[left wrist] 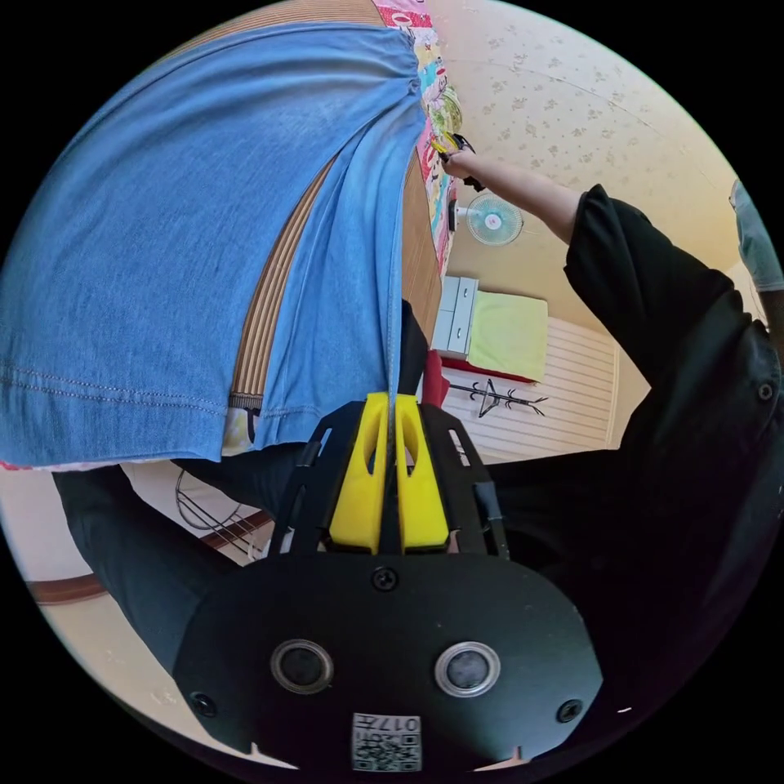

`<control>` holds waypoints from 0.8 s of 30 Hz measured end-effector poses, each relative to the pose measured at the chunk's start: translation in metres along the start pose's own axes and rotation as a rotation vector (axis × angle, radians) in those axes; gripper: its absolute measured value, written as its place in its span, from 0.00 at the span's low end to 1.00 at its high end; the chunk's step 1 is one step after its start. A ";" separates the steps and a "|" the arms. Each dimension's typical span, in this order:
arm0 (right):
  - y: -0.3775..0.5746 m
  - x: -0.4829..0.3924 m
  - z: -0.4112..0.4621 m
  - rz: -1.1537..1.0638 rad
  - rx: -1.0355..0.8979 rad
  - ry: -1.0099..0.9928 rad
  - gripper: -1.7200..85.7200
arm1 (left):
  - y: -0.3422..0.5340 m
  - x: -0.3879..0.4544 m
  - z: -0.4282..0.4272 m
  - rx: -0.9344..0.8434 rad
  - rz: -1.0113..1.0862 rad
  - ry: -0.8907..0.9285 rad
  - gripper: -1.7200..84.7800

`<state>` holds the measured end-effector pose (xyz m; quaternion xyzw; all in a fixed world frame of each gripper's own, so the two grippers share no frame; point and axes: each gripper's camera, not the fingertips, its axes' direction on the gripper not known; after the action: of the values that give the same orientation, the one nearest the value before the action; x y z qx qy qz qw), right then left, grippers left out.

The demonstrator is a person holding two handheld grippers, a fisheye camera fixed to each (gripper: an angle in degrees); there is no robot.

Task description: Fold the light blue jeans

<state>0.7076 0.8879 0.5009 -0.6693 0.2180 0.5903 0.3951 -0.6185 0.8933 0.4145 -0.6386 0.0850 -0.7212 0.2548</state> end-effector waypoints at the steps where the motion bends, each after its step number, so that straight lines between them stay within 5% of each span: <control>1: 0.007 0.012 0.010 0.027 0.009 -0.032 0.12 | 0.000 0.003 -0.002 -0.001 -0.002 0.009 0.01; 9: 0.045 0.092 0.088 0.244 0.179 -0.459 0.12 | 0.000 0.020 -0.004 -0.001 -0.034 0.027 0.01; 14: 0.034 0.081 0.130 0.181 0.141 -0.410 0.10 | -0.004 0.033 0.001 -0.009 -0.056 0.051 0.01; 17: 0.027 0.039 0.139 0.040 0.124 -0.144 0.06 | -0.007 0.042 0.002 -0.012 -0.058 0.076 0.01; 19: 0.034 -0.023 0.140 -0.131 0.186 0.257 0.05 | -0.007 0.047 -0.001 -0.005 -0.060 0.119 0.01; 24: 0.039 -0.149 0.220 -0.442 0.030 0.719 0.04 | 0.001 0.038 -0.028 0.120 -0.109 0.575 0.01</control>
<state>0.5114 1.0119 0.6356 -0.8575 0.2016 0.2172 0.4207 -0.6472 0.8687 0.4431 -0.3955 0.0766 -0.8888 0.2184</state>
